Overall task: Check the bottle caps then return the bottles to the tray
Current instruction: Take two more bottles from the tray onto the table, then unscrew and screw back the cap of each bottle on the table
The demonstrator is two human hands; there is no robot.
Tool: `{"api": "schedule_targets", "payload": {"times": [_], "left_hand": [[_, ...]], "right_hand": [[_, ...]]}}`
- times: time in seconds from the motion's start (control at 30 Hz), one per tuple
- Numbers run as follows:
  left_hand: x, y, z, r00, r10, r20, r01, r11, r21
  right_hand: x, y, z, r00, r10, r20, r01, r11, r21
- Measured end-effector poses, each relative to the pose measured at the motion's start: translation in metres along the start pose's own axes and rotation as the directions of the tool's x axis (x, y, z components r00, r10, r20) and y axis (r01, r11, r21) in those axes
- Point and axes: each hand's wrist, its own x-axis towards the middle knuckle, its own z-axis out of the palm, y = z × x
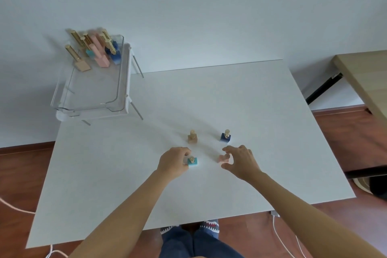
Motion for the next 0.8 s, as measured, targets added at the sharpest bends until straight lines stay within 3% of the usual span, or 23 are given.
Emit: {"api": "schedule_targets", "payload": {"times": [0.07, 0.23, 0.33, 0.57, 0.8], "left_hand": [[0.005, -0.010, -0.011, 0.999, -0.040, -0.026, 0.040, 0.999, -0.020], [0.024, -0.035, -0.037, 0.972, -0.187, -0.139, 0.159, 0.969, -0.188], [0.040, -0.031, -0.035, 0.980, -0.164, -0.108, 0.129, 0.952, -0.279], [0.064, -0.016, -0.003, 0.995, -0.074, -0.068, 0.034, 0.883, -0.468], [0.062, -0.014, -0.004, 0.990, -0.109, -0.093, 0.059, 0.900, -0.432]], "right_hand": [[-0.005, -0.004, -0.011, 0.999, -0.032, -0.018, 0.032, 0.999, -0.015], [-0.010, -0.023, -0.047, 0.980, -0.068, -0.186, 0.118, 0.955, 0.273], [0.005, -0.051, -0.060, 0.968, -0.095, -0.234, 0.168, 0.933, 0.318], [0.041, -0.089, -0.047, 0.979, -0.170, -0.113, 0.193, 0.951, 0.239], [0.052, -0.099, -0.044, 0.971, -0.232, -0.058, 0.239, 0.949, 0.204]]}}
